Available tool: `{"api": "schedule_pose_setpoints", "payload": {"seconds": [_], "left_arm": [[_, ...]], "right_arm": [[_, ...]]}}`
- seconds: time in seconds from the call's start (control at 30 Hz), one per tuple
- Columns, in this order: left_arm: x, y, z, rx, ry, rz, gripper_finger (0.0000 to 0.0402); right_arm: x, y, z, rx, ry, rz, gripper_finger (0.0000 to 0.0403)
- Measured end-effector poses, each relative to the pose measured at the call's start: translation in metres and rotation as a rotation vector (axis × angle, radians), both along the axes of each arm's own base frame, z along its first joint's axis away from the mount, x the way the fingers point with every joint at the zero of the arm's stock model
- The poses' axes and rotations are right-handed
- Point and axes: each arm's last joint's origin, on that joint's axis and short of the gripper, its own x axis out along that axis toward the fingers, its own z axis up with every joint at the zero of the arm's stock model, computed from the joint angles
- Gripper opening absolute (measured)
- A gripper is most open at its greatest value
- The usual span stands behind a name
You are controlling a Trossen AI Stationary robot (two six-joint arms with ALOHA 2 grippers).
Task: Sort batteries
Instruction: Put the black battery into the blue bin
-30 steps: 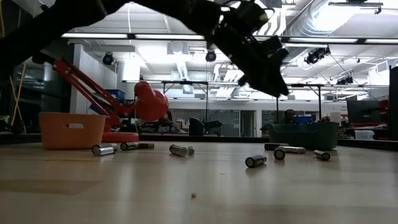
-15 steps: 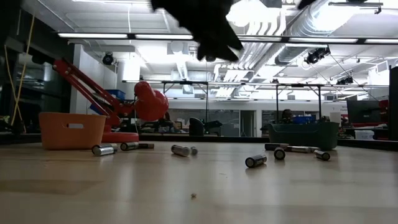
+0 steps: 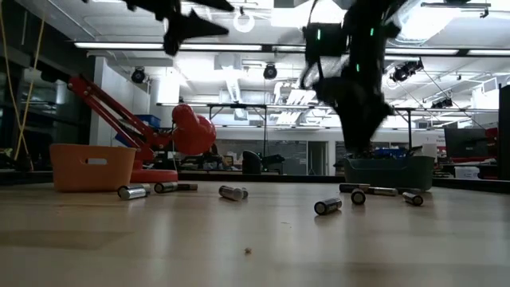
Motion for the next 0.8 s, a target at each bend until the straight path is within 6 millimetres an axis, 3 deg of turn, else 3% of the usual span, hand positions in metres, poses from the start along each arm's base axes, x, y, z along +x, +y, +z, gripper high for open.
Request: {"api": "schedule_pose_setpoints", "payload": {"seconds": [0.17, 0.57, 0.67, 0.77, 0.8], "left_arm": [[-0.008, -0.002, 0.008, 0.058, -0.022, 0.055, 0.0179], [-0.008, -0.004, 0.007, 0.063, -0.013, 0.061, 0.0179], [-0.009, -0.004, 0.011, 0.06, -0.033, 0.062, 0.0179], [-0.012, -0.003, 0.026, 0.071, -0.098, 0.06, 0.0179], [-0.014, -0.003, 0.032, 0.085, -0.113, 0.058, 0.0179]], "right_arm": [[0.008, -0.002, -0.029, 0.01, 0.024, 0.066, 0.0195], [0.025, 0.007, -0.064, 0.01, 0.089, 0.12, 0.0187], [0.028, 0.014, -0.066, -0.002, 0.082, 0.148, 0.0135], [0.032, 0.026, -0.048, -0.08, 0.041, 0.203, 0.0038], [0.033, 0.03, -0.034, -0.105, 0.008, 0.211, 0.0025]]}}
